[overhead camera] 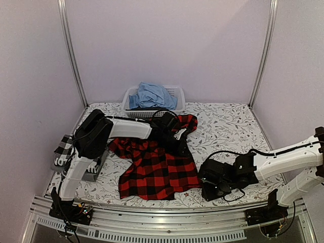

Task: Fold and stack the long sleeve shirts
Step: Smooth out the 1/3-folded shirt at the center of the board, then adjust the 1/3-folded shirt at the center of the board.

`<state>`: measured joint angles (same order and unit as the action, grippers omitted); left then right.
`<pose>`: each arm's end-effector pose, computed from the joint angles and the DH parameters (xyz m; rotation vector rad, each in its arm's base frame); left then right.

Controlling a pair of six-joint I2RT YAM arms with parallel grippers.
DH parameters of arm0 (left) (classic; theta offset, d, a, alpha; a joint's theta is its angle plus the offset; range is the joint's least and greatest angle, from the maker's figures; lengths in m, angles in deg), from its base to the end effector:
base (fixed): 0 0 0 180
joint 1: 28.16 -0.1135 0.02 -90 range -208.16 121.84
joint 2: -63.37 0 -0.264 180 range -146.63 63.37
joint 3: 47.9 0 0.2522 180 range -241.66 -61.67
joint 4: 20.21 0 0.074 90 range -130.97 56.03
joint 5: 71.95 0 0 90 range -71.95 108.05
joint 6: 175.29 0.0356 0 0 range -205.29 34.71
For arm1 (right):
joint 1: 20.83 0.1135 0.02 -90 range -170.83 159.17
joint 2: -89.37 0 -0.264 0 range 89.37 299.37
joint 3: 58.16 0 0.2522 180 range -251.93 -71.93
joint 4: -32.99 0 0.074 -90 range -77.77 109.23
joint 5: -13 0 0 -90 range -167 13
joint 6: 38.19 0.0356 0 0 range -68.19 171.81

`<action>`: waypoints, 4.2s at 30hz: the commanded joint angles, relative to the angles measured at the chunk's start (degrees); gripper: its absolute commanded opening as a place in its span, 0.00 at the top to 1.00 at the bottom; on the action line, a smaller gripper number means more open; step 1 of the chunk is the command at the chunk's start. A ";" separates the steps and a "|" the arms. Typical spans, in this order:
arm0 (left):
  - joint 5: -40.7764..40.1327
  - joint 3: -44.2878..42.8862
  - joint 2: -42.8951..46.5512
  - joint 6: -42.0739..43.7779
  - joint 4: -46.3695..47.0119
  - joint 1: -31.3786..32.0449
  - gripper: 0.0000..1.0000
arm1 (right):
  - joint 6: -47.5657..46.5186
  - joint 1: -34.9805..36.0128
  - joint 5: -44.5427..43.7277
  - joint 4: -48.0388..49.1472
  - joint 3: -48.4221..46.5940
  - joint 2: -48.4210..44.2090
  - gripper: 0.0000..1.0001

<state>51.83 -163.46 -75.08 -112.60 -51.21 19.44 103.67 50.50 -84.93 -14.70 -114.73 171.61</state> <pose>0.3299 -0.3907 0.1068 0.7500 2.6508 -1.2043 0.0824 0.2286 0.1611 -0.4566 2.8335 0.2745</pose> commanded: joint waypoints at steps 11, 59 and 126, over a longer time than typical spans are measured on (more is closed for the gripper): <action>-8.08 6.67 17.36 -0.72 -4.82 0.92 0.72 | -5.23 -10.59 -1.16 4.59 -8.83 -0.37 0.51; -34.49 44.54 53.46 -9.52 -14.11 -3.79 0.72 | -9.57 -18.68 -5.50 15.82 -15.38 -7.42 0.52; -30.56 21.77 21.55 1.97 -8.28 -37.50 1.00 | -22.67 -37.16 10.83 18.98 -25.45 17.77 0.50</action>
<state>22.06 -140.23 -55.19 -111.35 -59.14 -19.12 82.93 9.32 -69.14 9.32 -142.45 195.15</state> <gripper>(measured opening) 0.006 0.486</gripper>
